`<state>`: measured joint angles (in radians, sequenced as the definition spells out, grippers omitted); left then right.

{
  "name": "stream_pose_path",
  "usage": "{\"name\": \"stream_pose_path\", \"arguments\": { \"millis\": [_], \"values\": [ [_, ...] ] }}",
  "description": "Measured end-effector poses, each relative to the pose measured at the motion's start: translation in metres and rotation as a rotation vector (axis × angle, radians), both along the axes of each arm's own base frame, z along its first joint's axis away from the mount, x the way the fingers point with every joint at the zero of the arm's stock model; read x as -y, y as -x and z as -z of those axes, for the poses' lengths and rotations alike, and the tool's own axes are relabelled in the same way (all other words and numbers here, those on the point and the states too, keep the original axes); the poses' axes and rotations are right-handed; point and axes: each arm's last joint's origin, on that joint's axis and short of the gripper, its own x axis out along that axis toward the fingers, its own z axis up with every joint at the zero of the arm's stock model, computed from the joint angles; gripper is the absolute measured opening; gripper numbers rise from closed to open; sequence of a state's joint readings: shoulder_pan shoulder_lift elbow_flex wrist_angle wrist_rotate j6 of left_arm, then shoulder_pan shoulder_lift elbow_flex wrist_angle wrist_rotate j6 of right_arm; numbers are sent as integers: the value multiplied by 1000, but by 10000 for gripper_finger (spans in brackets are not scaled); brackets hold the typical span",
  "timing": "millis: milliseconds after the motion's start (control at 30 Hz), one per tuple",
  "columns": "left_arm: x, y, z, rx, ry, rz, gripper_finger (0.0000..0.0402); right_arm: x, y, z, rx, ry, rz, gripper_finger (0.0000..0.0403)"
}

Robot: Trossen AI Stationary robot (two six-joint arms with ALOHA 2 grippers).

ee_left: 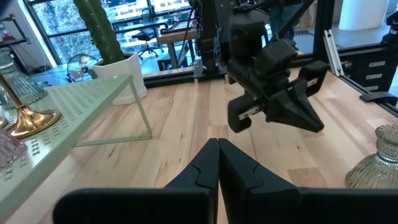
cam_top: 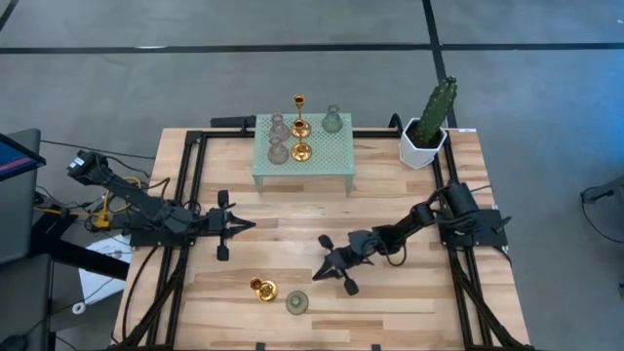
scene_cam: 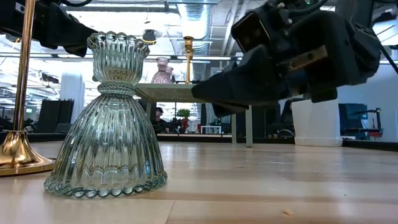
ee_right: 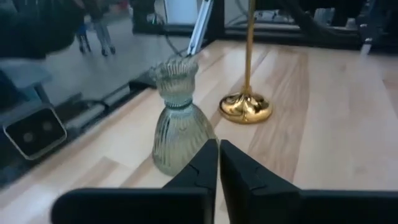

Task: Pick & Place candle stick holders
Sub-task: Put the green glass candle holder on the shelf

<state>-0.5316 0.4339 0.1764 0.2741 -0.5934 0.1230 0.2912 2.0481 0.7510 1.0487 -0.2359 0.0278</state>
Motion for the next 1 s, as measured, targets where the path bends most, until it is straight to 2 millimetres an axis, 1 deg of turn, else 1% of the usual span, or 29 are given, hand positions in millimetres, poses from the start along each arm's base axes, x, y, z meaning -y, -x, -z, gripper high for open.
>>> {"name": "stream_pose_path", "arguments": {
  "millis": [100, 233, 400, 600, 700, 767, 900, 1000],
  "values": [
    [0, 0, 0, 0, 0, 0, 6, -5, -5, 0, -32, 33, -15, 43],
    [0, 0, 0, 0, 1, 0, 6, -9, -11, -3, -48, 41, -22, 98],
    [0, 0, 0, 1, 1, 0, 5, -12, -16, -9, -27, 35, -23, 164],
    [0, 0, 0, 3, 3, 0, 6, -14, -22, -13, -32, 24, 37, 223],
    [0, 0, 0, 3, 3, 0, 5, -14, -24, -11, -69, 36, 41, 243],
    [0, 0, 0, 3, 3, 0, 4, -15, -24, -11, -76, 36, 41, 248],
    [0, 0, 0, 3, 3, 0, 7, -16, -25, -12, -69, 33, 38, 248],
    [0, 0, 0, 3, 3, -1, 6, -20, -25, -15, -51, 27, 27, 245]
  ]
}}
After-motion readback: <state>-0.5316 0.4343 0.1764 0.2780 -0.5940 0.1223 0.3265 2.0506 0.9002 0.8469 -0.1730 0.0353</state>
